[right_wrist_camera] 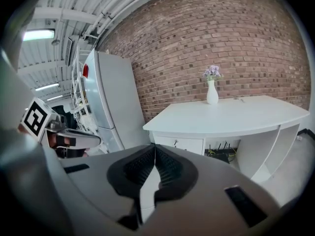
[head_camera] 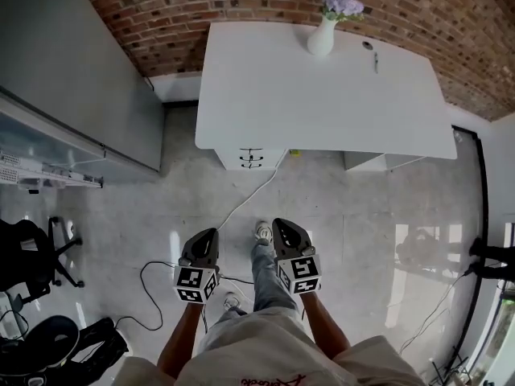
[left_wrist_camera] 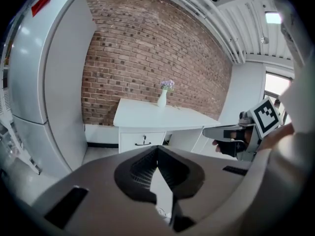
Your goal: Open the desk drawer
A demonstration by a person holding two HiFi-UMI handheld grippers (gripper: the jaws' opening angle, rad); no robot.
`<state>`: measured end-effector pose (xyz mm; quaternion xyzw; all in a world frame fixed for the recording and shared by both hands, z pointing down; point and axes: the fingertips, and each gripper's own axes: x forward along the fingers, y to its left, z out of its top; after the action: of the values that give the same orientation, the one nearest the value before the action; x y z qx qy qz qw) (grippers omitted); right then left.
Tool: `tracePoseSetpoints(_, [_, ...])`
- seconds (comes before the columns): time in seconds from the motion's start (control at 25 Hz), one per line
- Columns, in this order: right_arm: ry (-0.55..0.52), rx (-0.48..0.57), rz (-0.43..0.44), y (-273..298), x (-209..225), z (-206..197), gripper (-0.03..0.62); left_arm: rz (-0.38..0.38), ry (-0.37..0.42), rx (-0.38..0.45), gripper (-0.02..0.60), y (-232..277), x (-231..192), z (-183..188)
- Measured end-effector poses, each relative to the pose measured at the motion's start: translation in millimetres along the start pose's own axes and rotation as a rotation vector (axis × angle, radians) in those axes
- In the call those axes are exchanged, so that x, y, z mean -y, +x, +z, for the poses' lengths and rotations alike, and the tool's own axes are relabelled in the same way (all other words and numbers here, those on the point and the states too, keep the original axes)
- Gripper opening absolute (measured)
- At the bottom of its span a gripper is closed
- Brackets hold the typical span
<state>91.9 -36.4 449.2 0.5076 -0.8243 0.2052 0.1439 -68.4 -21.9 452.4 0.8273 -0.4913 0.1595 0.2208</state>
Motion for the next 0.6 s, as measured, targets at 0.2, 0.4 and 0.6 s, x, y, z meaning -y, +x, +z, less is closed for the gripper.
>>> tracePoseSetpoints(0.2, [0.015,-0.029,0.064,20.6,13.1,13.3,0.017,0.037,0.005,0.005,0.012,35.5,-3.0,33.3])
tracePoseSetpoints(0.4, [-0.002,-0.023,0.087,47.3,33.8,29.6,0.017,0.070,0.008,0.030,0.012,56.9,-8.6,59.0])
tracePoseSetpoints(0.6, [-0.001,-0.036,0.071,62.8,38.9,27.9,0.017,0.064,0.011,0.031,0.012,67.1,-23.0,61.2])
